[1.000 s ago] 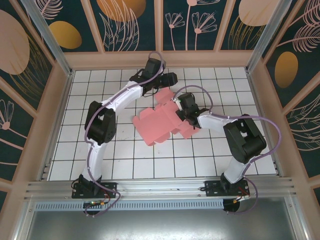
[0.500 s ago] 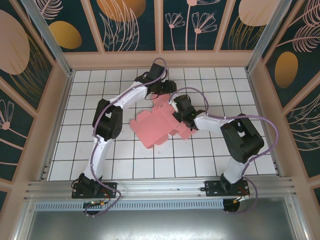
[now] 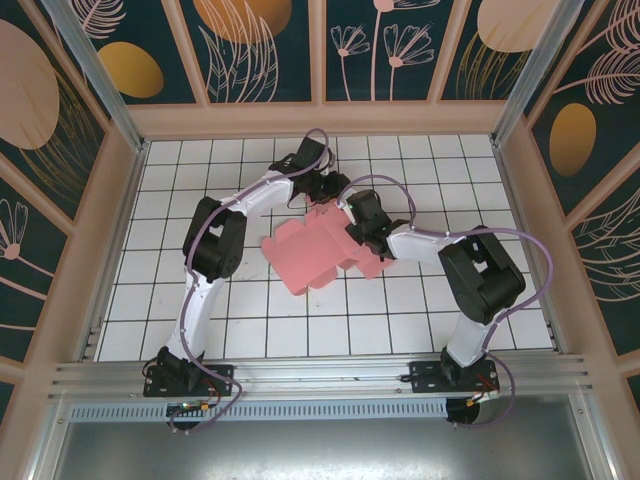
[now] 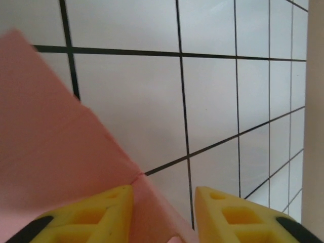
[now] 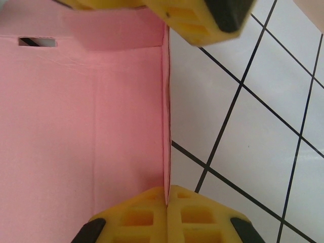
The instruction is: Fold the paper box
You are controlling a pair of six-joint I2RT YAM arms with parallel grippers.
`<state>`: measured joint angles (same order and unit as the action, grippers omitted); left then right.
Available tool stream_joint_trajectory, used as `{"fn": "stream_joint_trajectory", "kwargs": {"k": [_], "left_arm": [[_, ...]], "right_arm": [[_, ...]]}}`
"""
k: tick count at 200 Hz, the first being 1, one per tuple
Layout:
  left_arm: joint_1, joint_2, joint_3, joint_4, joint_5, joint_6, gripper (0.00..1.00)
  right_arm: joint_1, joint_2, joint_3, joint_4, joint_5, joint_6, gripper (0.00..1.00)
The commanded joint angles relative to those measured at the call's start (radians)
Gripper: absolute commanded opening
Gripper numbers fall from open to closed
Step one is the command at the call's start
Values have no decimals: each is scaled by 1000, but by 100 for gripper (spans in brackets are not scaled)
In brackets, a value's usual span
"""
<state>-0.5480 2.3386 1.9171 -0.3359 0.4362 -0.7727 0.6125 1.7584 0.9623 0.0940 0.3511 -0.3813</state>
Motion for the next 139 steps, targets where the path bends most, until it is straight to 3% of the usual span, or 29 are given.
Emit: {"fn": "stream_joint_trajectory", "kwargs": {"k": [1,50,119,139], "left_arm": [[-2,-47,-16,71,81,-56,34],[-3,-44,-27,100,109,-95,37],[-2,-52,-62,143,127,-129,10],[-3,-53,-64,144,126,-131,14]], "right_arm": [[3,18,36,23,7,-8,0],[4,17,33,23,9,-8,0],[5,29,46,14,8,-5,0],[5,30,47,10,10,-5,0]]}}
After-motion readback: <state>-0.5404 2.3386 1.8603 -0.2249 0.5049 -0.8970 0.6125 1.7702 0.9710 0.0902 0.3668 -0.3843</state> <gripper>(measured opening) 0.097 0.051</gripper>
